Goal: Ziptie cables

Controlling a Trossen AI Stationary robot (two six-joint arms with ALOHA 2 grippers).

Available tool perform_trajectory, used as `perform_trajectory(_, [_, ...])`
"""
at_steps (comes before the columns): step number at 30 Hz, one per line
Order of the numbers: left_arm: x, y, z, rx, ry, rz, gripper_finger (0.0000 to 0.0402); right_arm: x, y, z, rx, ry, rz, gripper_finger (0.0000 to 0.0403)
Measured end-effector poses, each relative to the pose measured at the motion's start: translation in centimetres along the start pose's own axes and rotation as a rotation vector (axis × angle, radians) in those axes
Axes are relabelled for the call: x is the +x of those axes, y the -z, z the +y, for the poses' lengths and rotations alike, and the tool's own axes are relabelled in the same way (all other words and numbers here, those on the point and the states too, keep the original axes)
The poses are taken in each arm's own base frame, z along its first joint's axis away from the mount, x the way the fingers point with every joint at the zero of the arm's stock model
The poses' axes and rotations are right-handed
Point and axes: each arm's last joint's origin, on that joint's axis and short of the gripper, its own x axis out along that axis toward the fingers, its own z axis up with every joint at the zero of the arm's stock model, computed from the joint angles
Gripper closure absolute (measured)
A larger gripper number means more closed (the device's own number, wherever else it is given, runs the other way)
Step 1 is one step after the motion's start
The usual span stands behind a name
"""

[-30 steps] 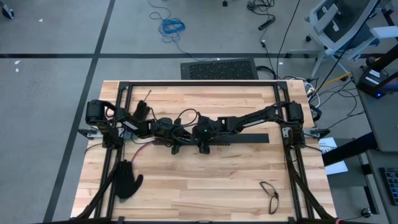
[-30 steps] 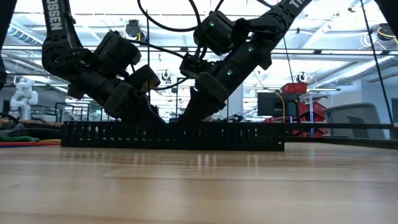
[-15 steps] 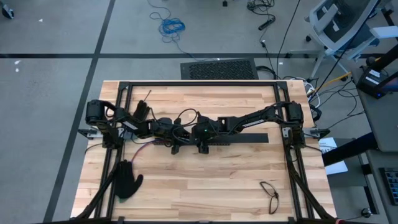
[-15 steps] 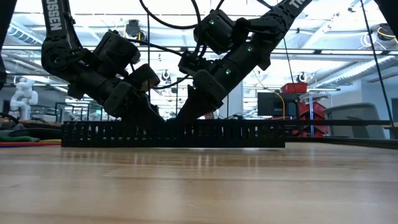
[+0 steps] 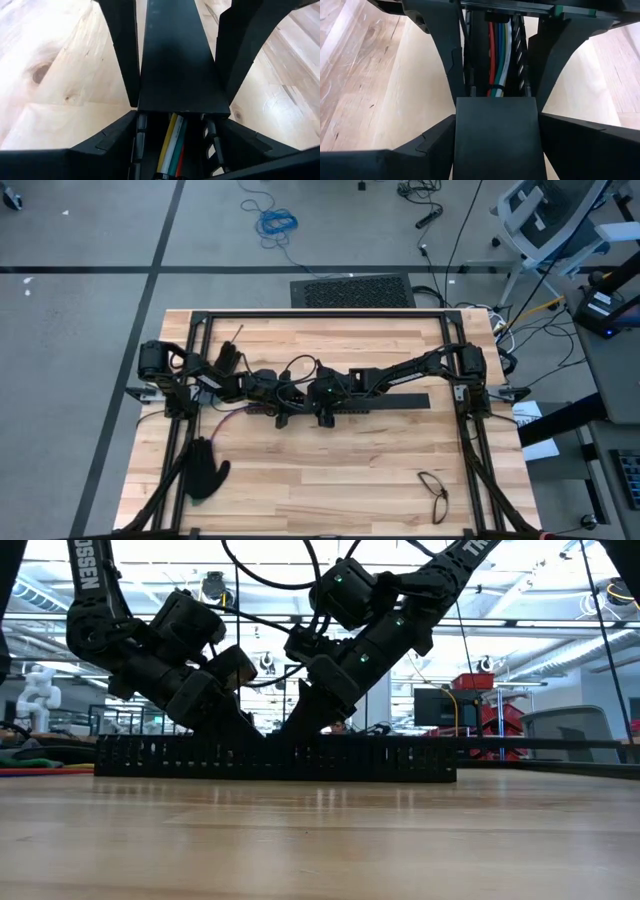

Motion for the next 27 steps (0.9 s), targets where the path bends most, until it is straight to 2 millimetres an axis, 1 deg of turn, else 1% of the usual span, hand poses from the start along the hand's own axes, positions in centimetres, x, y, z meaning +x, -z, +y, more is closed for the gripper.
perform_trajectory(4, [0.0,0.1,0.0,-0.046,-0.001,0.005,0.0129,0.0,0.0,0.0,-0.004,0.001,0.000,0.0156])
perform_trajectory(12, [0.0,0.1,0.1,-0.050,-0.017,0.025,0.0020,0.1,0.0,0.0,-0.004,0.007,-0.001,0.0156])
perform_trajectory(13, [0.0,0.1,0.1,-0.049,-0.028,0.024,0.0012,0.1,0.0,0.0,-0.004,0.007,-0.002,0.0156])
perform_trajectory(15, [-0.1,0.0,0.3,-0.048,-0.046,0.020,0.0007,0.1,0.0,0.0,-0.003,0.008,-0.002,0.0156])
perform_trajectory(19, [-0.7,-0.6,0.8,-0.040,-0.063,0.003,0.0014,0.0,-0.1,-0.1,-0.011,0.019,-0.005,0.0156])
perform_trajectory(24, [-2.1,-2.4,0.7,0.116,-0.078,-0.053,0.0015,0.0,-0.1,-0.1,-0.016,0.009,0.003,0.0156])
perform_trajectory(26, [-2.7,-3.1,0.7,0.133,-0.089,-0.065,0.0015,0.1,0.1,0.1,-0.020,0.003,0.011,0.0156])
perform_trajectory(27, [-2.9,-3.1,0.6,0.129,-0.088,-0.048,0.0015,0.1,0.1,0.1,-0.020,0.008,0.013,0.0156])
